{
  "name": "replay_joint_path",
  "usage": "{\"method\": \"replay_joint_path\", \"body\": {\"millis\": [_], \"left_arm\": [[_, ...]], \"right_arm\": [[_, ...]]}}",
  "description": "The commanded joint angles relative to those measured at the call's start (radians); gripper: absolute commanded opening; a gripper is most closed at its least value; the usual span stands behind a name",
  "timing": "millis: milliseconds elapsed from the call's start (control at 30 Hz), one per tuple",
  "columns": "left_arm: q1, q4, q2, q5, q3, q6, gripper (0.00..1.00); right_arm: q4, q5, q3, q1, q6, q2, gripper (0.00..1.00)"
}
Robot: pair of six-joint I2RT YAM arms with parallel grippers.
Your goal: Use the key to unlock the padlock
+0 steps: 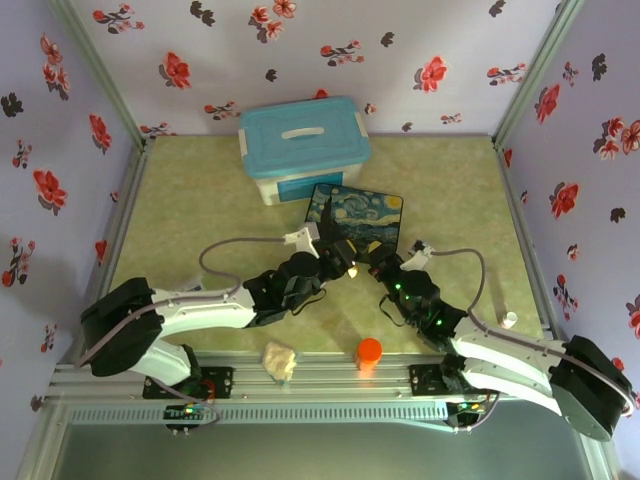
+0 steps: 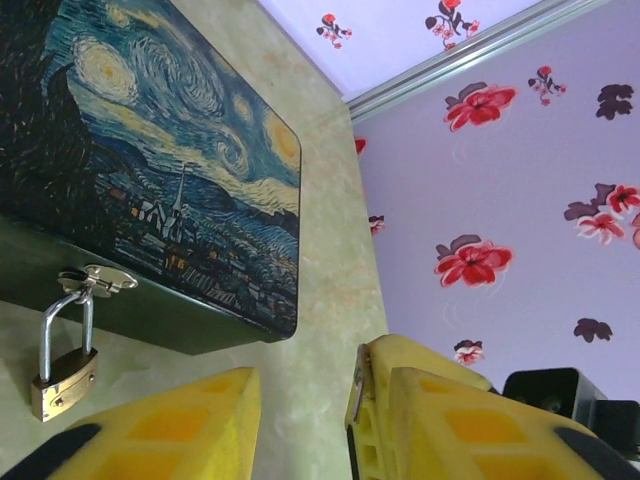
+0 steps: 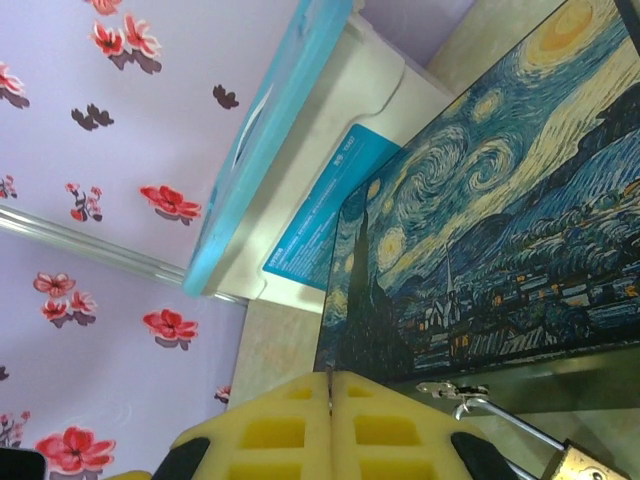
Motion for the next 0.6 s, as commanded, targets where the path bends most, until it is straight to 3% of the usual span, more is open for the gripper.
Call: {"method": "replay_joint_path", "body": {"millis": [0, 333, 500, 567], "left_arm": [[-0.004, 0.018, 0.028, -0.014, 0.02, -0.016, 0.4], [0.003, 0.089, 0.11, 0.061, 0.056, -0.059, 0.3], [0.007, 0.09, 0.101, 0.053, 0.049, -0.054, 0.15], [0.01, 0.082, 0.101, 0.056, 0.045, -0.078, 0.19]], "right_arm": [[0.067, 0.061, 0.027, 0.015, 0.022, 0.02, 0.0], [0.166, 0.043, 0.029, 0.028, 0.056, 0.114, 0.0], [0.173, 0.045, 0.023, 0.033, 0.055, 0.127, 0.0], [0.185, 0.055, 0.013, 0.033, 0.062, 0.13, 0.0]]}}
